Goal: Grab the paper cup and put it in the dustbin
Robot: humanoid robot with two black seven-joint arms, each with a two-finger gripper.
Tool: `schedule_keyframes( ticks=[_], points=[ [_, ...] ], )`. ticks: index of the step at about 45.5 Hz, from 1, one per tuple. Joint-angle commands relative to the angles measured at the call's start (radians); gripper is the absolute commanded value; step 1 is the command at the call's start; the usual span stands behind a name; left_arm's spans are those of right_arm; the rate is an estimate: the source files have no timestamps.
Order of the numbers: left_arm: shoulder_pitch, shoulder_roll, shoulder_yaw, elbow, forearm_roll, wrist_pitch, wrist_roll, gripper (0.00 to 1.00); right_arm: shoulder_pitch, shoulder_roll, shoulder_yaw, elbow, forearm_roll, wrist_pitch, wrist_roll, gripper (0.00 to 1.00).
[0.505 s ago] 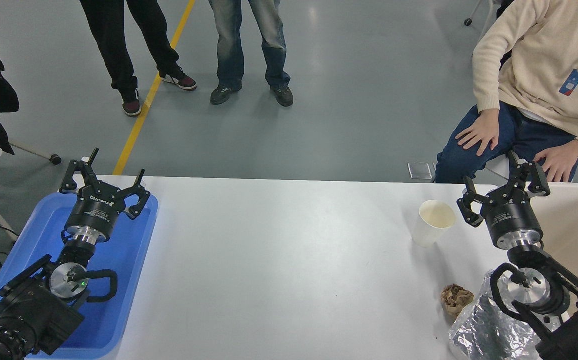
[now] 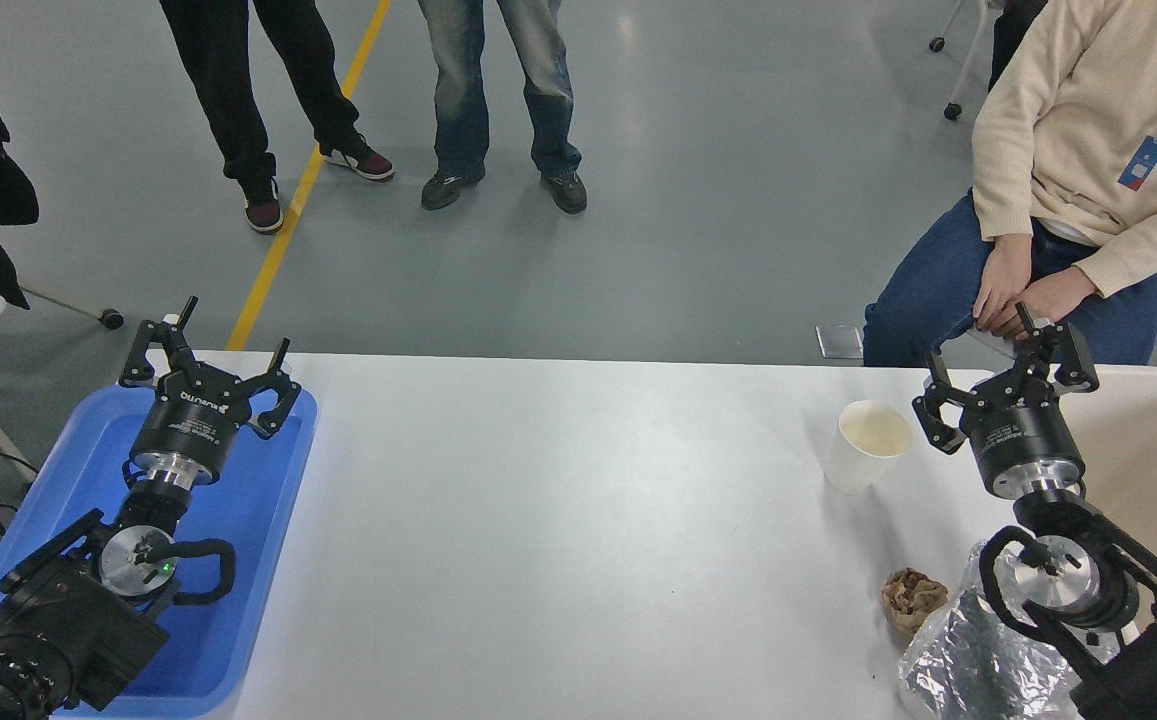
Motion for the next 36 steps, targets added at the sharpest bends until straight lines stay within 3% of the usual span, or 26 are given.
schedule_keyframes(
  ticks=[1,36],
  points=[
    [0.000,0.000,0.000,0.000,0.000,-0.001,0.000,1.00,0.006,-0.001,0.000,-0.001,0.000,0.000,-0.001,1.00],
    [0.002,0.000,0.000,0.000,0.000,0.001,-0.003,1.00,0.010,-0.020,-0.010,-0.015,0.000,0.002,-0.010,1.00]
  ],
)
